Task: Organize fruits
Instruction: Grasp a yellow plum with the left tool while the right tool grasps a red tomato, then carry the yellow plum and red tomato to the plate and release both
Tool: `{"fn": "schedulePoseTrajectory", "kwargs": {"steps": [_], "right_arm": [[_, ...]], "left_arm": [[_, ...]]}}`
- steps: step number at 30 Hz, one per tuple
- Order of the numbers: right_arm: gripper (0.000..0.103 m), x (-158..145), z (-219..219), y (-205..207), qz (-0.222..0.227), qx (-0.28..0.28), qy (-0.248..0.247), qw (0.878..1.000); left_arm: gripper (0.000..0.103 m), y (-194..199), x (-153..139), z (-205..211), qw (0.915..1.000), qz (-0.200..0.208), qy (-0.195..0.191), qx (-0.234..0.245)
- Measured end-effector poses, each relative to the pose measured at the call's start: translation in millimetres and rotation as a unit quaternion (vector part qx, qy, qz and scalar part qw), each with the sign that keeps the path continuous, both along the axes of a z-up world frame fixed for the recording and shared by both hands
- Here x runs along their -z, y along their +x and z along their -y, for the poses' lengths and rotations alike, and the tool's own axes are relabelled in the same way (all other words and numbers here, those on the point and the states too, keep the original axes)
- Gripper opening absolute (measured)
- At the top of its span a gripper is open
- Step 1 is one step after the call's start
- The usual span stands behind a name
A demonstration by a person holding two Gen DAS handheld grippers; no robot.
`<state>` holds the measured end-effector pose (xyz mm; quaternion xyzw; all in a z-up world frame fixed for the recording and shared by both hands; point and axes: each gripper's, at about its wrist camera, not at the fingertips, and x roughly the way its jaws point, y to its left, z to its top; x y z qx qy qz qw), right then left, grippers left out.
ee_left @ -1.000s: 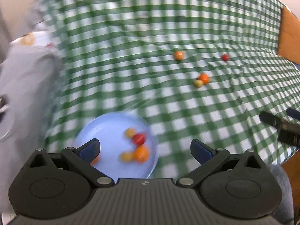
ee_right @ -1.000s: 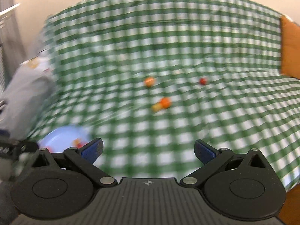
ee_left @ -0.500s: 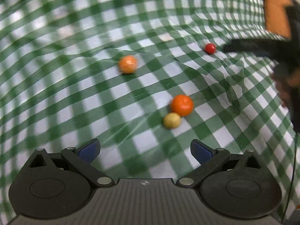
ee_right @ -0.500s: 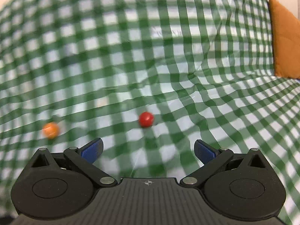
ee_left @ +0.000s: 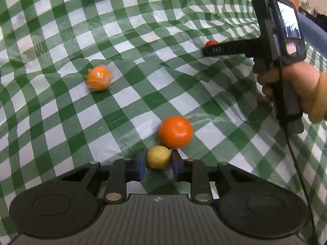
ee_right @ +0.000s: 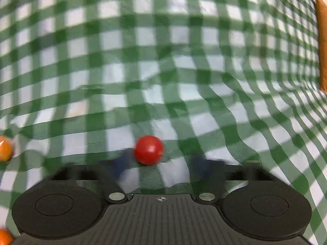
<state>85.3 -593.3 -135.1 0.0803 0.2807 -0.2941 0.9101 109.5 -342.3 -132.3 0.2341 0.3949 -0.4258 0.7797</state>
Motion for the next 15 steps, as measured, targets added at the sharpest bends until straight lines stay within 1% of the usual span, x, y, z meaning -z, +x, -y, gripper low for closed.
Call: {"fn": "schedulePoseTrajectory", "kwargs": {"steps": [2, 5, 9, 12, 15], "right_arm": [[0.031, -2.2, -3.9, -2.0, -0.006, -0.002, -0.008, 1.000], [0.031, -10.1, -9.5, -13.0, 0.000, 0.000, -0.011, 1.000], [0.031, -32.8, -27.0, -36.7, 0.018, -0.001, -0.008, 1.000], [0.031, -55.3, -57.5, -67.6, 0.037, -0.019, -0.001, 0.999], [0.031, -74.1, -99.3, -98.0, 0.031, -0.043, 0.004, 0.999]], "left_arm": [[0.029, -5.0, -2.3, -1.6, 1.0000, 0.006, 0.002, 0.000], [0.029, -12.3, -12.3, -11.5, 0.9999, 0.011, -0.002, -0.006], [0.029, -26.5, -39.9, -39.5, 0.9993, 0.014, -0.013, -0.031], [0.029, -45.2, -65.9, -71.4, 0.9982, 0.018, -0.021, -0.052], [0.029, -65.5, -90.7, -112.1, 0.9965, 0.007, -0.017, -0.081]]}}
